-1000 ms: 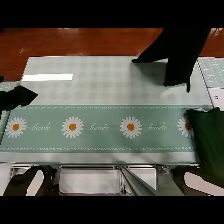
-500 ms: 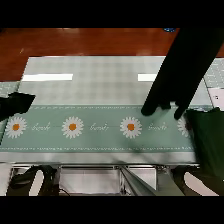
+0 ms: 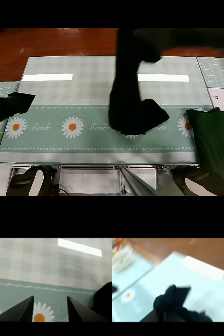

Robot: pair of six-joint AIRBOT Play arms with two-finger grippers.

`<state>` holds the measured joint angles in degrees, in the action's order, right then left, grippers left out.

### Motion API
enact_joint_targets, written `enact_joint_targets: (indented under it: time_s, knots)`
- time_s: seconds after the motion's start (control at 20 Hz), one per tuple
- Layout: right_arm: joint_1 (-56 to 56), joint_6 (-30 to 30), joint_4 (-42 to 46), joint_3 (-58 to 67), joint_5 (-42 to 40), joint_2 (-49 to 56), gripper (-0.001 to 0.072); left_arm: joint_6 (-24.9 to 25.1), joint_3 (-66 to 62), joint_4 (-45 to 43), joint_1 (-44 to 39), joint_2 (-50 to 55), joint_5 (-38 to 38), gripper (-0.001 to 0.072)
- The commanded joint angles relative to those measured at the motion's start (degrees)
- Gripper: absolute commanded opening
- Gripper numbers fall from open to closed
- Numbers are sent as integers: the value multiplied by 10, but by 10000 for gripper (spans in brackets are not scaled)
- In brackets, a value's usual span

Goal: Fold the shirts.

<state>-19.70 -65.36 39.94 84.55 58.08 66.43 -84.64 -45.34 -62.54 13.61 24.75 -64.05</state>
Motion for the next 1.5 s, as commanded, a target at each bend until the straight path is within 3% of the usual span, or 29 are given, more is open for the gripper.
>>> enact_joint_targets:
  time_s: [0.0, 0.25, 0.3, 0.35, 0.4, 0.55, 0.7, 0.9, 1.0, 1.15, 1.45]
  knots:
    - [-106, -10, -4, -115, -94, 69, 19, 0, 1, 0, 1, -1, 0, 506]
    - [-162, -52, -12, -116, -134, 216, 21, 0, 33, 17, 0, -1, -9, 506]
    - [-162, -58, -30, -116, -136, 232, 139, 0, 48, 28, 0, -1, -14, 506]
    - [-157, -57, -46, -116, -138, 239, 360, 0, 60, 38, 0, -1, -18, 506]
    - [-144, -49, -54, -111, -136, 240, 414, 0, 74, 49, -2, -1, -22, 506]
    - [-46, -43, -50, -49, -51, 224, 411, 0, 104, 58, -15, 0, -33, 506]
    - [125, -51, -41, -17, 37, 165, 407, 2, 106, 57, -16, 5, -62, 506]
    - [326, -91, 118, -116, 99, 57, 407, 9, 155, 119, -28, 14, -76, 507]
    - [401, -89, 117, -229, 79, -5, 406, 17, 225, 175, -66, 21, -32, 507]
    - [464, -69, 110, -363, 54, -84, 406, 17, 292, 229, -153, 60, 100, 508]
    - [474, -57, 87, -459, 51, -133, 406, 28, 262, 230, -326, 256, 287, 508]
